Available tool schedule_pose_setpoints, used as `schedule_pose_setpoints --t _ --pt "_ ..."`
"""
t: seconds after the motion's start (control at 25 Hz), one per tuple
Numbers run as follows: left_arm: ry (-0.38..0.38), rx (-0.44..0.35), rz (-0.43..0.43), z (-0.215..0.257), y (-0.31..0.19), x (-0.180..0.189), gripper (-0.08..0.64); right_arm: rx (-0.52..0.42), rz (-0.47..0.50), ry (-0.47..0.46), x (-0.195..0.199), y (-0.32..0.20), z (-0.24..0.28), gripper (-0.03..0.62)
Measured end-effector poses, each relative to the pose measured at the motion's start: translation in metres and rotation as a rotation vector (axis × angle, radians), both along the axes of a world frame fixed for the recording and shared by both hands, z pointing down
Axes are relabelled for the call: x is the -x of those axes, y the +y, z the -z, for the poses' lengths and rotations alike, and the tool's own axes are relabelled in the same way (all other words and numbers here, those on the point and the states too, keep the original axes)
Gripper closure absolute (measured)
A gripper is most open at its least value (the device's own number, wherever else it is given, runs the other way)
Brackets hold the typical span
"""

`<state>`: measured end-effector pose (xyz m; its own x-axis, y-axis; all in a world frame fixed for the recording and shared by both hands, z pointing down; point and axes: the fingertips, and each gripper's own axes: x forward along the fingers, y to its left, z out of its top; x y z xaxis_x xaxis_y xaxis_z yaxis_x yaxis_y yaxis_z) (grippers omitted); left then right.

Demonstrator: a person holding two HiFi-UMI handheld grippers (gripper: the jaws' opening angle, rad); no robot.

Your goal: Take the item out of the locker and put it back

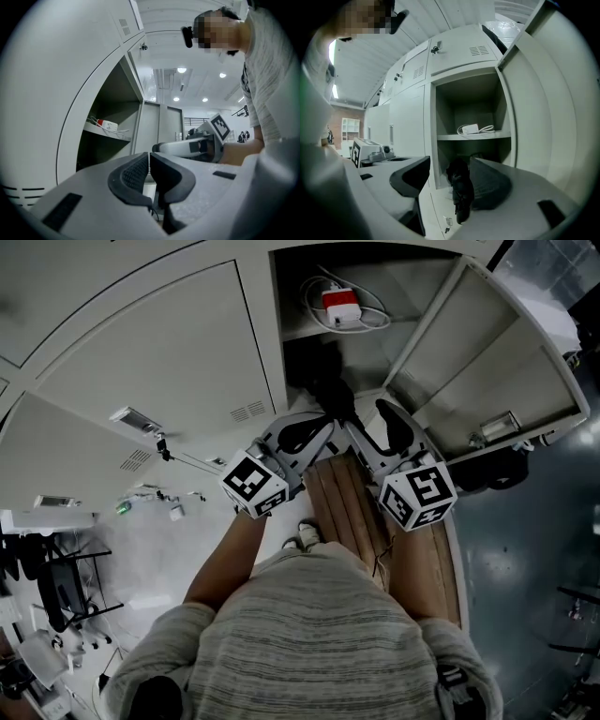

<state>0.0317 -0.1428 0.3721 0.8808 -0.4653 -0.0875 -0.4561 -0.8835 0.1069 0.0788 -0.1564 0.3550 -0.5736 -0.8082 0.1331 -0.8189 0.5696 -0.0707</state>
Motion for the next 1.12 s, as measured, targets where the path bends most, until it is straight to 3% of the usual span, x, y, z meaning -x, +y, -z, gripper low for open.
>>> schedule_pose_setpoints --t 0.36,0.6,1.12 --pt "-0.020 -0.023 0.014 0.009 -0.004 -0.003 0.551 -0.095 -0.022 0.008 0.013 -0.029 0.038 0.319" --pt "-0.031 -0.032 0.011 0.010 -0.007 -0.005 0.551 -0.159 -0.086 0.015 0.017 -0.062 0.058 0.319" --pt "-0.048 -0.029 0.047 0.006 -0.021 0.007 0.551 -0.186 -0.221 0.118 0.026 -0.130 0.064 0.311"
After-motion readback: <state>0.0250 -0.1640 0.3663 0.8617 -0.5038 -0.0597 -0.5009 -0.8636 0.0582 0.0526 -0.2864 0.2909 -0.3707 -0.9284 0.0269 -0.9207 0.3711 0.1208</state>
